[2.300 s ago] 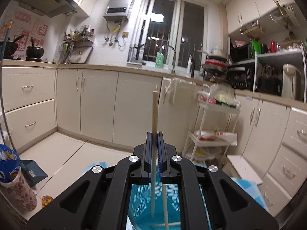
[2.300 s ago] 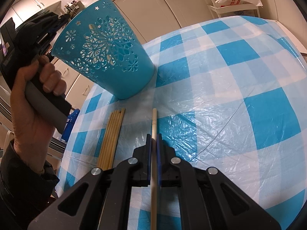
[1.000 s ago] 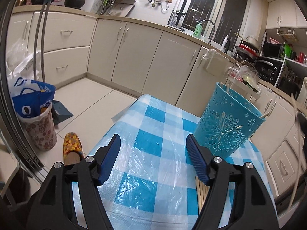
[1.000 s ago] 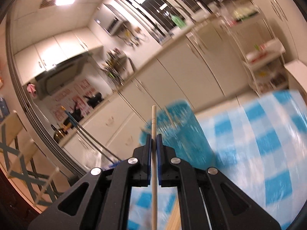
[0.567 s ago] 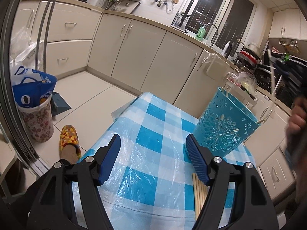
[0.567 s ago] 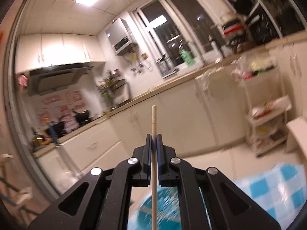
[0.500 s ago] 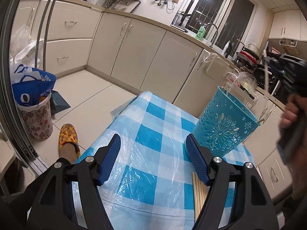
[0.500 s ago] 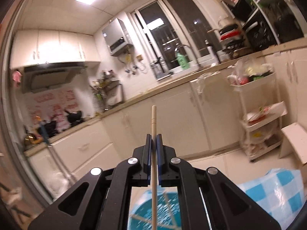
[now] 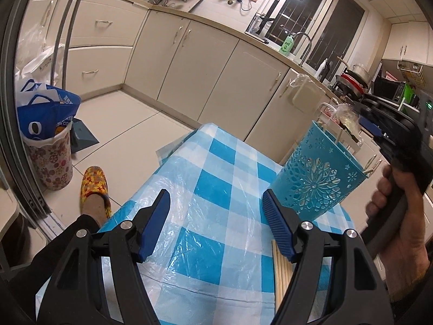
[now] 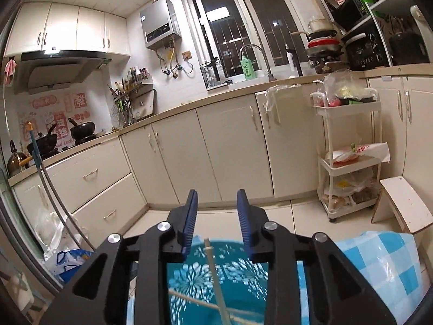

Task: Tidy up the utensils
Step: 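Grasp another chopstick with the right tool while the left tool returns to the pile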

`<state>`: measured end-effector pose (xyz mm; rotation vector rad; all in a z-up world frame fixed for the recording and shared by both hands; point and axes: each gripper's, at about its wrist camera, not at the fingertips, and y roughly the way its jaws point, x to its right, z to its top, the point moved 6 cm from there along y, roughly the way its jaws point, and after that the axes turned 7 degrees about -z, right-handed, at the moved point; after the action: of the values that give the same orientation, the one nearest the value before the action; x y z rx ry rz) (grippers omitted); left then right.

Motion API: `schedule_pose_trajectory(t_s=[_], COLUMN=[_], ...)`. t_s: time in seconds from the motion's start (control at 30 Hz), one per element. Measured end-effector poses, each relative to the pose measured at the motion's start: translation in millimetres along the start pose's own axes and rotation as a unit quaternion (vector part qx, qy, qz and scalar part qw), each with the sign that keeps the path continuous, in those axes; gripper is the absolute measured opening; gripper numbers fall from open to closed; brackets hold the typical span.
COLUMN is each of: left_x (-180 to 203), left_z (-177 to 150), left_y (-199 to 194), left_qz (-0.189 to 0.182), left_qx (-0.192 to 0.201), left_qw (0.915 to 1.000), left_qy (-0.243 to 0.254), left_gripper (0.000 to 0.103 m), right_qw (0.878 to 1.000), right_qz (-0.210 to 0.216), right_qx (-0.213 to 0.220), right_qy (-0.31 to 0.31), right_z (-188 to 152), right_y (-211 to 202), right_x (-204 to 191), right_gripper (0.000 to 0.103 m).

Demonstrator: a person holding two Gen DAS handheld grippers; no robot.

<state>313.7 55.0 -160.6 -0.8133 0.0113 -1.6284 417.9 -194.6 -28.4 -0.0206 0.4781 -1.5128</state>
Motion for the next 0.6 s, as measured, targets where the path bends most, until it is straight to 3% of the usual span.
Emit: schedule_pose_trajectory(t_s=[0.13,0.23,0.37,0.47,0.6], left_x=[5.8,10.6,15.0,18.4,23.4], left_z=[-0.2,-2.8,-10.2,-15.9,-20.0], left_y=[-6.0,-9.4,-13.2,-15.7,-21.3], left_qz=[0.003,0.007,0.01,0.01,0.011], left_qx=[-0.001,-0.006,-0.018,-0.028,-0.035], left_qw=[0.9999,0.9996,0.9991,0.9986,0.9976], left_qy=[0.014,0.028,0.038,0.043,0.058], left_gripper=[0.067,0.069,0.07,0.07,0.072], right_qw=[1.0,1.0,0.991,0.975,0.965], right_qz=[-0.001,-0.004,-0.001,0.005,0.008], right_qx=[0.007,-0.021,-0.131,-0.22,-0.261], right_qy=[0.014,-0.004,-0.022,-0.021,-0.033], right_z=[-4.0,-36.9,-111.8,-166.4,-191.8], right_y=[-49.4,-87.8,-100.0,-92.7,-80.9], right_x=[17.4,25.8,30.0,29.2,18.7], right_gripper=[0.033,0.034,0.031,0.025,0.022])
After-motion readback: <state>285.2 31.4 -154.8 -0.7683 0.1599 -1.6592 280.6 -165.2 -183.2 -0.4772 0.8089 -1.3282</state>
